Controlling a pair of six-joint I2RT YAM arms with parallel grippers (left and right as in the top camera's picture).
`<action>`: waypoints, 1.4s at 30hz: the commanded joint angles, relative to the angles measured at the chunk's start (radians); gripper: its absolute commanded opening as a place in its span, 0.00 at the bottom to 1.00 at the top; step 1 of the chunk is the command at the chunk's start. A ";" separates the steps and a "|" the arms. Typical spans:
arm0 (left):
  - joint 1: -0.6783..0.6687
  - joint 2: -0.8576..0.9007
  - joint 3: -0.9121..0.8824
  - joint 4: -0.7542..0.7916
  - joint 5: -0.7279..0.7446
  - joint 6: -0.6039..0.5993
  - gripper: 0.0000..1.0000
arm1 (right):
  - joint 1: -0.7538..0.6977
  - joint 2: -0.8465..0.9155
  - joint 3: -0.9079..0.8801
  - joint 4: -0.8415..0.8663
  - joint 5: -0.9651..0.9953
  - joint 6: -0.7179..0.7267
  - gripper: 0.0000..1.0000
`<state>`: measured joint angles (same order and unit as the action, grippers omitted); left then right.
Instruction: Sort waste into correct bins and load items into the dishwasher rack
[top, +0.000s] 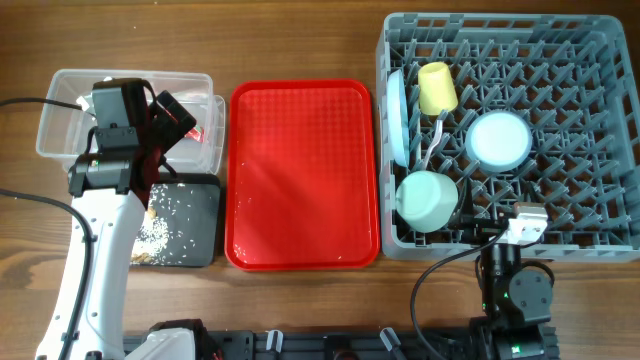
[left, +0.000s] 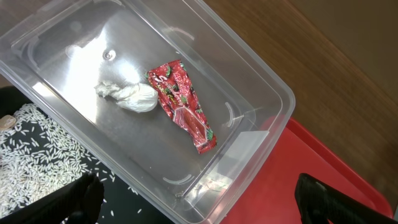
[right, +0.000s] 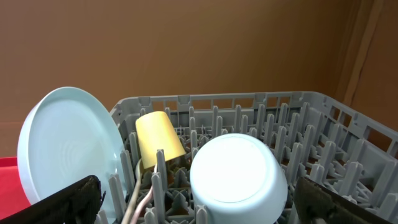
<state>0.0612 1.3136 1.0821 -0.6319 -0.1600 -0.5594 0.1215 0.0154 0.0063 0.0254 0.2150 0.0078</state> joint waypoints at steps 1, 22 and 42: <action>0.003 -0.006 0.011 0.003 -0.010 0.001 1.00 | 0.004 -0.011 -0.001 0.003 0.021 0.019 1.00; -0.007 -1.046 -0.573 0.020 0.014 0.001 1.00 | 0.004 -0.011 -0.001 0.003 0.021 0.019 1.00; -0.007 -1.295 -1.052 0.726 0.250 0.090 1.00 | 0.004 -0.011 -0.001 0.003 0.021 0.019 1.00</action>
<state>0.0589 0.0341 0.0563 0.0868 0.0597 -0.5426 0.1215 0.0147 0.0063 0.0231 0.2188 0.0082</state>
